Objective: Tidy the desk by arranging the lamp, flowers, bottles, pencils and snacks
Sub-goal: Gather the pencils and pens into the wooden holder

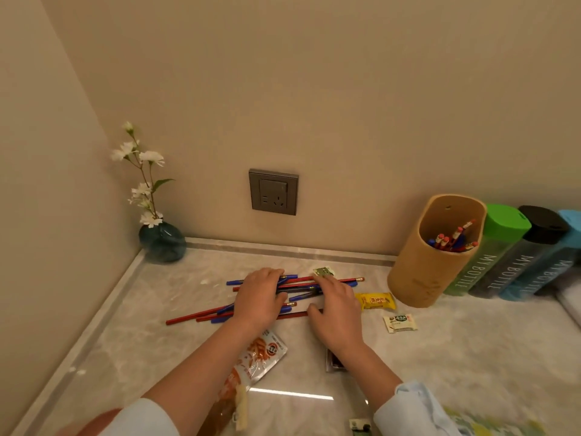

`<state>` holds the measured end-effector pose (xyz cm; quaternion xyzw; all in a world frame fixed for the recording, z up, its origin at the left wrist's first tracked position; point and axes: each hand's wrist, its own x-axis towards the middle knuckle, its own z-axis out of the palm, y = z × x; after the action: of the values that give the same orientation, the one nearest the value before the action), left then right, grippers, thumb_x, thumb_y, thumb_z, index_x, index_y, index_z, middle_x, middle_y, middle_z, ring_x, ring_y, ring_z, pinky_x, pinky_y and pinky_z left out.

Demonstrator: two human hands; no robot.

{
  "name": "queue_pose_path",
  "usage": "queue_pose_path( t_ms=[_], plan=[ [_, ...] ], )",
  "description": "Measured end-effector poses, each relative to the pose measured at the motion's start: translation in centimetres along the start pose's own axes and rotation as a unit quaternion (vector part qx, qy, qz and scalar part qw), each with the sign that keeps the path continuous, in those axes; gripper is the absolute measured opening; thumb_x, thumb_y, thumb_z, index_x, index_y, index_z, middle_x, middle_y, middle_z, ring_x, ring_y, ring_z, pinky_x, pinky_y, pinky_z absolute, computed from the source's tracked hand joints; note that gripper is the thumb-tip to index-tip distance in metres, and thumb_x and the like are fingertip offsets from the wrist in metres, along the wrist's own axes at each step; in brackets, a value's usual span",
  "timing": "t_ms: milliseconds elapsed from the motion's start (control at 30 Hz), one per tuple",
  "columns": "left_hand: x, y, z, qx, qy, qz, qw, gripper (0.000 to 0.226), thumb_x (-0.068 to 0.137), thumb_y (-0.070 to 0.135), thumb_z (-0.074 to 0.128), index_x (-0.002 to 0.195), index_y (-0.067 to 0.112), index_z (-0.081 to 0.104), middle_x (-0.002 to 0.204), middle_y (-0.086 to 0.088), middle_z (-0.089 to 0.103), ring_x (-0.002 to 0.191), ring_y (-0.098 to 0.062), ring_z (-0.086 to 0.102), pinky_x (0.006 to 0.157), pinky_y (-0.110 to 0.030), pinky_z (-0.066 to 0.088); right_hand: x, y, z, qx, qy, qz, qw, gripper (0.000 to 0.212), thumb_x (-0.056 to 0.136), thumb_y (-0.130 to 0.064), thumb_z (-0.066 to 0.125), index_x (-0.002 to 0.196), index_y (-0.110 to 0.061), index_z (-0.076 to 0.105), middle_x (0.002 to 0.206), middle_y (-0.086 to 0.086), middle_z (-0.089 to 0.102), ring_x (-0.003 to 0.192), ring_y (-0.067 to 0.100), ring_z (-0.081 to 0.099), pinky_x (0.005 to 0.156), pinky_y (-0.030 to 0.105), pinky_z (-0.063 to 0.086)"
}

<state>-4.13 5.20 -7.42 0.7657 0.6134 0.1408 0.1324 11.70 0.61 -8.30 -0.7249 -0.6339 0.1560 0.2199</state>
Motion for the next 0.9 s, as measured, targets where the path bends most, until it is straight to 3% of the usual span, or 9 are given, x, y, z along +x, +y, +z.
queue_pose_path(
  t_ms=[200, 500, 700, 800, 900],
  plan=[
    [1.3, 0.0, 0.8, 0.053, -0.019, 0.043, 0.997, 0.039, 0.092, 0.039, 0.054, 0.128, 0.029, 0.047, 0.122, 0.004, 0.050, 0.113, -0.017, 0.044, 0.096, -0.031, 0.037, -1.5, 0.3, 1.3, -0.003, 0.042, 0.000, 0.999, 0.054, 0.093, -0.035, 0.046, 0.145, -0.031, 0.036, 0.149, -0.009, 0.039, 0.138, 0.012, 0.031, 0.118, 0.036, 0.022],
    [0.3, 1.0, 1.6, 0.095, -0.036, 0.089, 0.991, 0.036, 0.098, 0.037, 0.041, 0.127, 0.015, 0.042, 0.124, -0.005, 0.046, 0.111, -0.022, 0.046, 0.089, -0.032, 0.040, -1.8, 0.3, 1.3, 0.011, 0.061, -0.015, 0.998, 0.055, 0.088, -0.026, 0.052, 0.143, -0.028, 0.044, 0.149, -0.009, 0.041, 0.139, 0.009, 0.032, 0.113, 0.024, 0.013],
    [0.0, 2.2, 0.7, 0.105, -0.084, 0.089, 0.987, 0.036, 0.095, 0.029, 0.049, 0.126, 0.010, 0.042, 0.125, -0.010, 0.048, 0.111, -0.026, 0.051, 0.089, -0.035, 0.043, -2.0, 0.4, 1.0, 0.054, 0.060, -0.012, 0.997, 0.057, 0.083, -0.017, 0.055, 0.139, -0.026, 0.050, 0.144, -0.007, 0.049, 0.137, 0.011, 0.038, 0.115, 0.031, 0.024],
    [-0.2, 2.9, 0.6, 0.128, -0.092, 0.088, 0.984, 0.033, 0.093, 0.019, 0.051, 0.123, 0.008, 0.042, 0.125, -0.012, 0.048, 0.111, -0.027, 0.051, 0.088, -0.035, 0.043, -2.1, 0.3, 0.7, 0.078, 0.049, 0.002, 0.996, 0.058, 0.081, -0.014, 0.056, 0.138, -0.026, 0.051, 0.144, -0.006, 0.050, 0.137, 0.011, 0.039, 0.113, 0.026, 0.022],
    [-0.3, 3.2, 0.7, 0.127, -0.084, 0.078, 0.985, 0.034, 0.094, 0.022, 0.051, 0.124, 0.009, 0.042, 0.125, -0.011, 0.047, 0.111, -0.026, 0.050, 0.087, -0.035, 0.044, -2.0, 0.2, 0.0, 0.117, 0.028, 0.019, 0.993, 0.058, 0.082, -0.012, 0.056, 0.138, -0.025, 0.050, 0.143, -0.005, 0.051, 0.132, 0.012, 0.044, 0.110, 0.026, 0.031]
  ],
)
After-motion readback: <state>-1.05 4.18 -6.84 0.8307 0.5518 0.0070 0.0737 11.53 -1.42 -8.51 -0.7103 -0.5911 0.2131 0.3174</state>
